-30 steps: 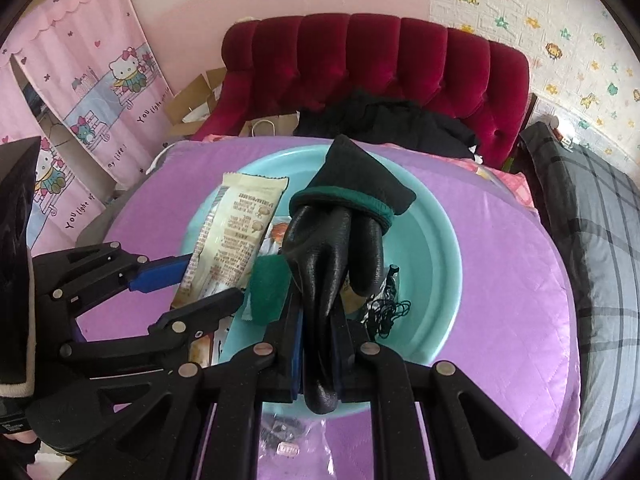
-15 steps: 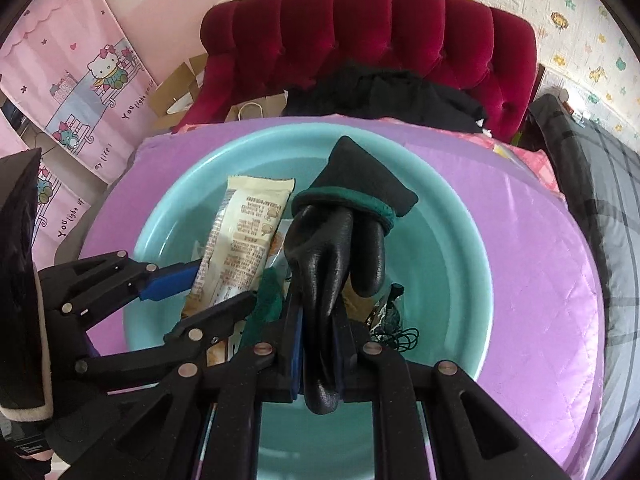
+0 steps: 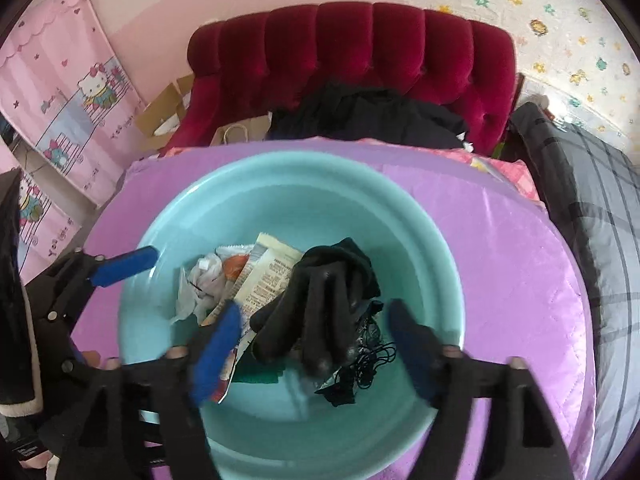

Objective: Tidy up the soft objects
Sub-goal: 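Open both tools to drop the wrapper and gloves into the basin, then withdraw both tools from the basin toward the blue mask and zip bag, then grasp the blue face mask with the left tool while the right tool grasps the clear zip bag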

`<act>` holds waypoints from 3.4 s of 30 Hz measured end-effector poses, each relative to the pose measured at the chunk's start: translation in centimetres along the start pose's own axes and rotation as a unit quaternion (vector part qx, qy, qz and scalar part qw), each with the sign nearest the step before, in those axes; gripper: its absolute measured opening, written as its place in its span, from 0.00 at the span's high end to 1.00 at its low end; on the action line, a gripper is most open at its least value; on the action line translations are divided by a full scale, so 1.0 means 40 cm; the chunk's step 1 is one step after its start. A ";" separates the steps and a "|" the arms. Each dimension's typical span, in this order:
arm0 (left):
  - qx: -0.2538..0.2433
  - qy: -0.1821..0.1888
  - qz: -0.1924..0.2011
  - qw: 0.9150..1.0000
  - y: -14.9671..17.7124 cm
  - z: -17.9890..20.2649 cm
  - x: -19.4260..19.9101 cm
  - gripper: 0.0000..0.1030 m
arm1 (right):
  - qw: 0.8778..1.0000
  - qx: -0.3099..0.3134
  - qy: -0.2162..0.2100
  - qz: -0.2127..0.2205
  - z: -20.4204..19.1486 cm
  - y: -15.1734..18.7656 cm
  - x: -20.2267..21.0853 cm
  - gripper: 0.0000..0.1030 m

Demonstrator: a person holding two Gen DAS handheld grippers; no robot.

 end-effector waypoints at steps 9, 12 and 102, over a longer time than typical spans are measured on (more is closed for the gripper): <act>0.003 -0.001 0.004 1.000 0.034 0.003 0.058 0.00 | 1.000 0.001 0.022 0.018 -0.016 0.024 0.055 0.00; -0.001 -0.009 0.006 1.000 0.052 0.006 0.082 0.00 | 1.000 -0.001 0.022 0.016 -0.025 0.045 0.077 0.00; 0.018 0.036 -0.027 0.999 0.548 -0.053 0.059 0.00 | 0.996 -0.023 0.059 -0.058 -0.124 0.493 -0.137 0.23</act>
Point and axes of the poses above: each gripper's, at about its wrist camera, not at the fingertips, and x roughly against the way its jaws point, z to its right, y to its underside, the point moved 2 cm from there along -x, roughly the way its jaws point, and after that the axes turned 5 degrees about -z, right-handed, at the moved point
